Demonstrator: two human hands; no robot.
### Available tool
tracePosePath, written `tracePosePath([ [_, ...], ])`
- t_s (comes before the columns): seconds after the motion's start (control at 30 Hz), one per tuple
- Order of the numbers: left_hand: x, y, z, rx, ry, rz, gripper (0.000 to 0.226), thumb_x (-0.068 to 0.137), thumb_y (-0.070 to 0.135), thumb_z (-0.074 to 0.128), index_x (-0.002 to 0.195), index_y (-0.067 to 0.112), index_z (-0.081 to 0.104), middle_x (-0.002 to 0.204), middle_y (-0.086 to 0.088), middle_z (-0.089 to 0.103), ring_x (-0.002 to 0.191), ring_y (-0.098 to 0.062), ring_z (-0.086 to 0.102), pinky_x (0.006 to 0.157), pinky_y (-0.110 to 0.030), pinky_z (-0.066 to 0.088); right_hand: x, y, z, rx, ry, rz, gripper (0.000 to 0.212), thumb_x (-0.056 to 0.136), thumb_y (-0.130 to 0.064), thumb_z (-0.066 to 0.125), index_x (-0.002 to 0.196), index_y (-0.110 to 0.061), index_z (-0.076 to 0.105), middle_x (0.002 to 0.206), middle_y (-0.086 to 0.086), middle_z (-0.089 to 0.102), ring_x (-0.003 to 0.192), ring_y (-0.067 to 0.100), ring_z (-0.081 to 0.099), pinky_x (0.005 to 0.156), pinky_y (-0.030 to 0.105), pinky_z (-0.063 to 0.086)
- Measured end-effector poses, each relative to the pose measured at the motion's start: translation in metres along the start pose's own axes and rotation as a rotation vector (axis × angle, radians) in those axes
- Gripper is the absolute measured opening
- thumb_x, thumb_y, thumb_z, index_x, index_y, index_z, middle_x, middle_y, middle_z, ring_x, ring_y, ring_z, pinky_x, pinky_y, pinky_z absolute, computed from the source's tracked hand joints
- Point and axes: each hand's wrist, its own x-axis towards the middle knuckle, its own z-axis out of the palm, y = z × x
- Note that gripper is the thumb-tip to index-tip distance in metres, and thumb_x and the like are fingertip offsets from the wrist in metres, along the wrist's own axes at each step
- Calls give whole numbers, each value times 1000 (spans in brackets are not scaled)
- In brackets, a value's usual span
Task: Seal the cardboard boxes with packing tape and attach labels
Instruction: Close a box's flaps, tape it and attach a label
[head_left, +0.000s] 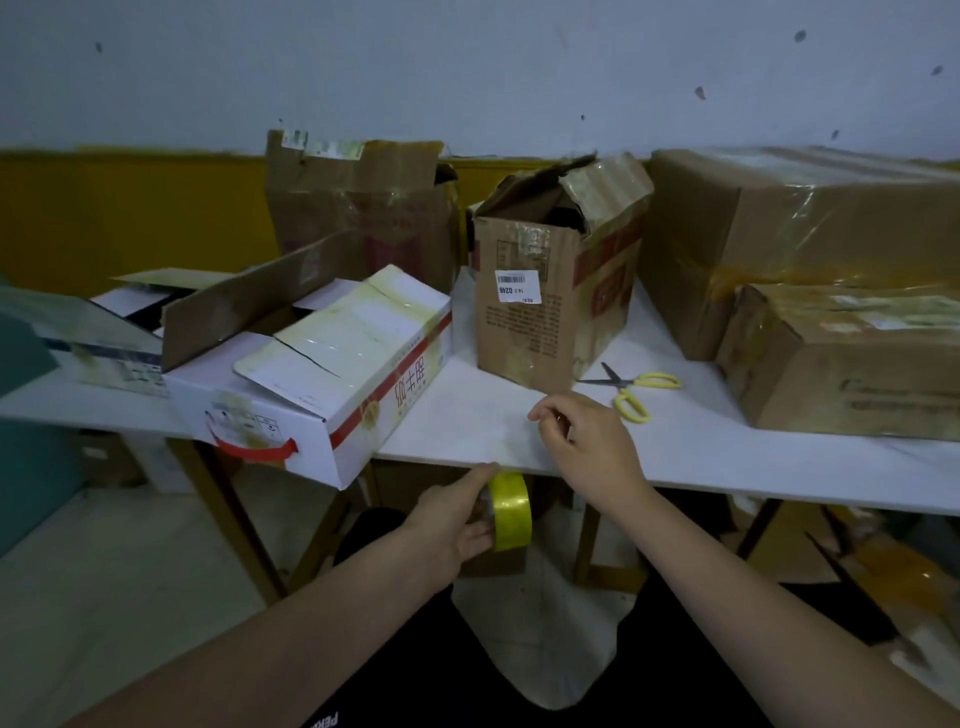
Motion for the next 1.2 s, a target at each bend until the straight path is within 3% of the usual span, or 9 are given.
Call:
tracePosePath([
  [0.17,4,9,6,76,-88,-58,13,92,25,70,95,13,64,94,-9,66,87,-28,62,85,-40,53,-4,-1,0,21,-47,43,17,97,-25,53,94,-27,71,67,-16,60,64,2,55,57,22,38],
  [0.23,3,17,1,84,-104,-91,7,85,19,68,80,16,63,80,-8,55,74,-26,52,73,-36,45,-2,-2,-2,73,-93,83,19,97,-24,54,92,-28,72,68,-11,67,66,5,61,61,24,46],
  [0.4,-16,46,-12,76,-164,-154,30,91,13,64,61,12,69,61,-5,61,57,-18,59,62,-29,47,5,-16,-26,345,-368,392,33,101,-23,51,84,-8,75,65,2,73,57,16,66,52,18,46],
  [0.5,-38,62,-8,339,-194,-8,10,86,15,72,83,6,72,73,-12,70,64,-21,70,63,-30,60,8,-30,-41,459,-595,622,63,100,-55,43,91,-1,75,80,13,76,74,28,74,67,29,58],
  [0.6,-42,72,-3,564,-148,225,24,79,35,81,93,16,78,90,-10,74,88,-23,69,78,-33,56,12,-42,-46,601,-657,626,76,89,-74,39,100,-8,75,95,9,77,93,23,74,92,35,56],
  [0.7,-51,84,9,706,-171,415,23,91,42,68,91,22,79,63,6,63,66,-7,58,58,-23,44,21,-56,-58,760,-542,477,66,82,-70,51,108,-14,75,104,5,76,103,19,70,95,34,54],
  [0.83,-61,118,34,712,-204,598,25,96,40,61,90,22,78,67,0,60,65,-13,56,65,-31,44,45,-75,-86,725,-204,318,15,94,-24,65,98,-16,78,92,0,77,90,13,73,77,23,57],
  [1.03,-80,203,84,501,-410,715,26,96,28,61,106,7,73,77,-10,58,54,-13,52,48,-21,30,117,-94,-142,581,208,41,16,94,-21,66,90,-17,80,88,-3,77,89,14,72,89,38,56],
  [1.2,-83,287,113,404,-475,727,34,100,28,49,122,7,64,80,-8,74,57,-15,68,45,-20,38,184,-98,-194,591,416,-74,23,93,-11,62,74,-15,75,78,-1,75,74,10,68,70,23,53],
])
